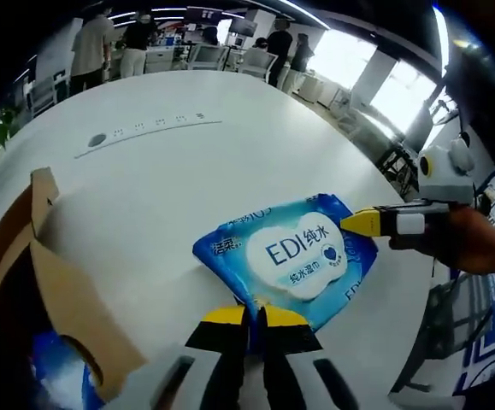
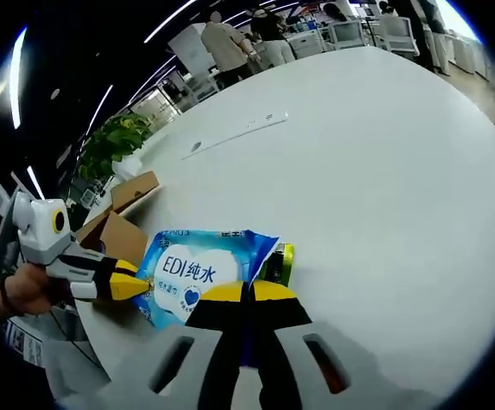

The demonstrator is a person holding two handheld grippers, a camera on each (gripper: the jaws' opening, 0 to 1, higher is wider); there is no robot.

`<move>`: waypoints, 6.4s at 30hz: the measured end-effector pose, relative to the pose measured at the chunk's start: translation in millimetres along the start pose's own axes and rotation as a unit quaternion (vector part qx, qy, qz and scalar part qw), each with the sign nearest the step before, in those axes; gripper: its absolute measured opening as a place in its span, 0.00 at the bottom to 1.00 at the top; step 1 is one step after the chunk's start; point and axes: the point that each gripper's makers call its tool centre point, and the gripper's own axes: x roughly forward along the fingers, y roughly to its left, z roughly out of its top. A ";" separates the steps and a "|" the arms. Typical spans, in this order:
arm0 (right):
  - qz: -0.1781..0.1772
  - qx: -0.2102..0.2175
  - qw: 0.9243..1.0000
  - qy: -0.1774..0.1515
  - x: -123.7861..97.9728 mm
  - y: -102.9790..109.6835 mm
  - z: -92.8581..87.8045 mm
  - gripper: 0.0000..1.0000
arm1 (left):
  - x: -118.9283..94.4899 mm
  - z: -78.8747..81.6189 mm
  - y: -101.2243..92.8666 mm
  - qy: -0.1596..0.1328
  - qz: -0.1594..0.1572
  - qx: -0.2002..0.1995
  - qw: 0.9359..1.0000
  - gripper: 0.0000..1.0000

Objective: Operate the shoe box by opening the lid, removing the specified soft item, and placing it in the target area until the item is outside and the box remains undamaged.

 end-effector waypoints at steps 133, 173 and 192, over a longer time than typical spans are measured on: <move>0.085 -0.156 0.983 0.054 66.5 246.5 -14.1 0.23 | -230.2 -99.6 188.3 -0.152 0.093 -0.110 0.978 0.20; 0.102 -0.255 0.957 0.098 86.7 265.2 -8.7 0.31 | -245.3 -117.7 216.7 -0.176 0.097 -0.154 0.967 0.25; 0.127 -0.309 0.934 0.126 98.1 287.3 -18.9 0.36 | -249.0 -121.8 215.1 -0.182 0.093 -0.156 0.966 0.25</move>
